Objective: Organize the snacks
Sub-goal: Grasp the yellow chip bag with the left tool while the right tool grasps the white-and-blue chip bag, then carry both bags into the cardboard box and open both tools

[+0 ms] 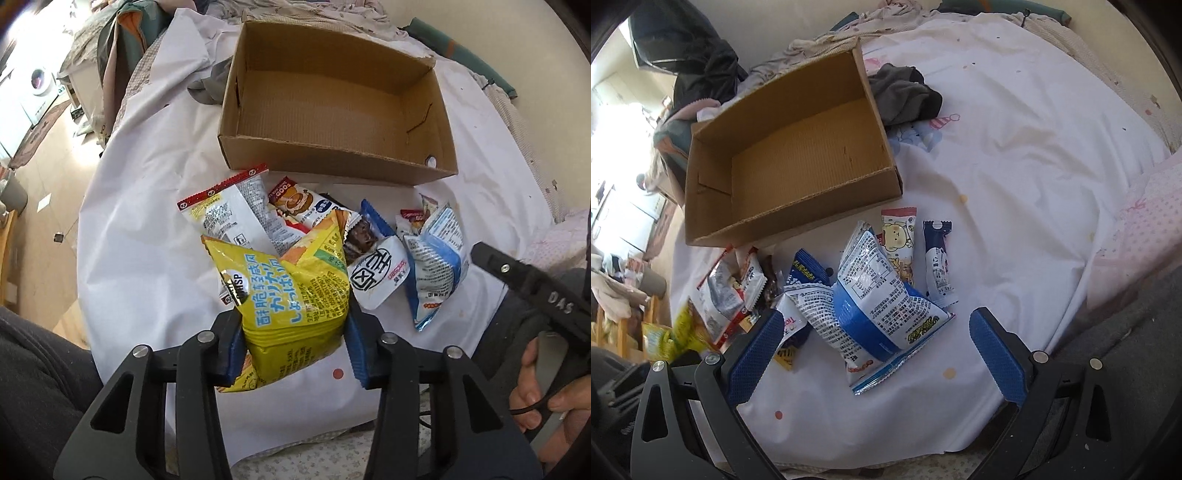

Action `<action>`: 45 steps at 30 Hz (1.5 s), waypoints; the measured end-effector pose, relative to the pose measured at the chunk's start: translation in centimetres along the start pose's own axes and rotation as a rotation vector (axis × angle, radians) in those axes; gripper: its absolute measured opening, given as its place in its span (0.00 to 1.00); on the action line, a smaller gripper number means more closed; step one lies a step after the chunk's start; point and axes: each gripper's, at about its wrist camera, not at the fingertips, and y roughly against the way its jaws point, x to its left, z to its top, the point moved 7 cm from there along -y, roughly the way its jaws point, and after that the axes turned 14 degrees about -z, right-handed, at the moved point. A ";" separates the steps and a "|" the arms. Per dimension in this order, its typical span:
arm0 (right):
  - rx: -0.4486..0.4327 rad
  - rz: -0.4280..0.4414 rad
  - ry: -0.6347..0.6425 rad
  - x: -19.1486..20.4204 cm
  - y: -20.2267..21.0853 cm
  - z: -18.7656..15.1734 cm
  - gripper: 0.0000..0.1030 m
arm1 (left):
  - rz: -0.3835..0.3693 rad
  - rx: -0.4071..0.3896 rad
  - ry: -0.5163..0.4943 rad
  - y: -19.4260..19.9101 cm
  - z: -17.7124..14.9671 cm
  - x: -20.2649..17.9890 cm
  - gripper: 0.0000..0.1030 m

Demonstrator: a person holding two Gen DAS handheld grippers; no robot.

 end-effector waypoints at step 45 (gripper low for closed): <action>-0.221 0.329 0.089 2.9 4.2 12.9 0.58 | -0.009 -0.158 -0.003 3.2 14.1 2.0 0.38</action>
